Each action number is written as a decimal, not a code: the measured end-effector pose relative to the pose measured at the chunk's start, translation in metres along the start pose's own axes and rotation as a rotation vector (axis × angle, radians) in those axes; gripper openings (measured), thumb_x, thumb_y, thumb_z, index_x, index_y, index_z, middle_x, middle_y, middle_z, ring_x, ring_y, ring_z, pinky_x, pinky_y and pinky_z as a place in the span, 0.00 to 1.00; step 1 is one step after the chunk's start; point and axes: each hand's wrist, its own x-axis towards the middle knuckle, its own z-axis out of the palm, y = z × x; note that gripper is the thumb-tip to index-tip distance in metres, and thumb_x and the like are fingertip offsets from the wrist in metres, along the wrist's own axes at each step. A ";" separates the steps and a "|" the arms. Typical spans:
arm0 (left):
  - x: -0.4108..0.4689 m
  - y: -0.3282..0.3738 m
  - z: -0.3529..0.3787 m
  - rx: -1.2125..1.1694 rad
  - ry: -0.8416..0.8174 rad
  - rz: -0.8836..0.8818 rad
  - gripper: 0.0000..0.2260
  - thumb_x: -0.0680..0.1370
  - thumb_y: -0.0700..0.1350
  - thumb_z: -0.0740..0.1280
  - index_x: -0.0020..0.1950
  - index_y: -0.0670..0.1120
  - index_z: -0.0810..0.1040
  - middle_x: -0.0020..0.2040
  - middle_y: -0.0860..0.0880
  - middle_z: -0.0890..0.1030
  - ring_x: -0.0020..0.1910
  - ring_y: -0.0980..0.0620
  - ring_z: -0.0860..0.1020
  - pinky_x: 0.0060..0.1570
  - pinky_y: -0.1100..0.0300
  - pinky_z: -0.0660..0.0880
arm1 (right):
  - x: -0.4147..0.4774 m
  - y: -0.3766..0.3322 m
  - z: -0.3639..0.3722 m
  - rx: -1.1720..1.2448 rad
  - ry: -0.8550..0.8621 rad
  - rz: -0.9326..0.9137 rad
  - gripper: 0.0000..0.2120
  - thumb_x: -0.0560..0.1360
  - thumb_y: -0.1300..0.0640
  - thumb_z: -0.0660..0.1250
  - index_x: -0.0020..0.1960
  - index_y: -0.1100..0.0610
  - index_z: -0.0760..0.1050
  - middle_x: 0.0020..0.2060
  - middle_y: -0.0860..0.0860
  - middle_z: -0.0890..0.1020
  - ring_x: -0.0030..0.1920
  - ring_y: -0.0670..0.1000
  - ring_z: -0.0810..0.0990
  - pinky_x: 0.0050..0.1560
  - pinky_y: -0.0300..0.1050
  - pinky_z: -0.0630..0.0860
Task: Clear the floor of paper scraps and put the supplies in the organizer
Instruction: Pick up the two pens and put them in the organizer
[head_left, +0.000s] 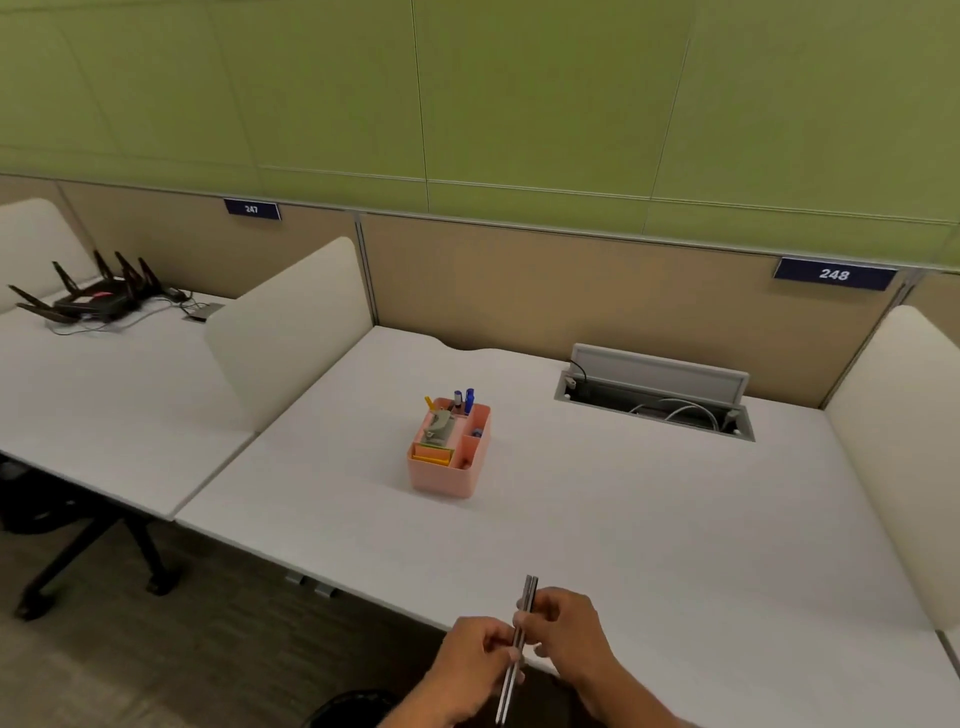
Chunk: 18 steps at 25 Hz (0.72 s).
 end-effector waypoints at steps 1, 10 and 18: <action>0.019 0.007 -0.011 -0.002 0.005 0.019 0.06 0.79 0.40 0.71 0.49 0.48 0.87 0.44 0.47 0.90 0.44 0.50 0.89 0.53 0.48 0.86 | 0.020 -0.011 0.001 -0.012 0.010 -0.009 0.00 0.72 0.60 0.75 0.43 0.56 0.85 0.35 0.52 0.87 0.35 0.48 0.85 0.38 0.43 0.82; 0.161 0.102 -0.125 0.083 0.260 0.253 0.07 0.79 0.41 0.73 0.56 0.47 0.87 0.48 0.53 0.88 0.48 0.51 0.85 0.50 0.64 0.82 | 0.191 -0.157 0.016 0.002 0.237 -0.149 0.03 0.76 0.55 0.74 0.44 0.48 0.83 0.38 0.48 0.87 0.41 0.52 0.86 0.43 0.43 0.85; 0.223 0.123 -0.193 0.192 0.580 0.263 0.12 0.82 0.40 0.68 0.64 0.43 0.83 0.64 0.44 0.84 0.63 0.45 0.82 0.62 0.52 0.82 | 0.289 -0.206 0.046 -0.083 0.342 -0.170 0.02 0.78 0.54 0.72 0.47 0.49 0.80 0.40 0.44 0.84 0.41 0.47 0.83 0.42 0.39 0.78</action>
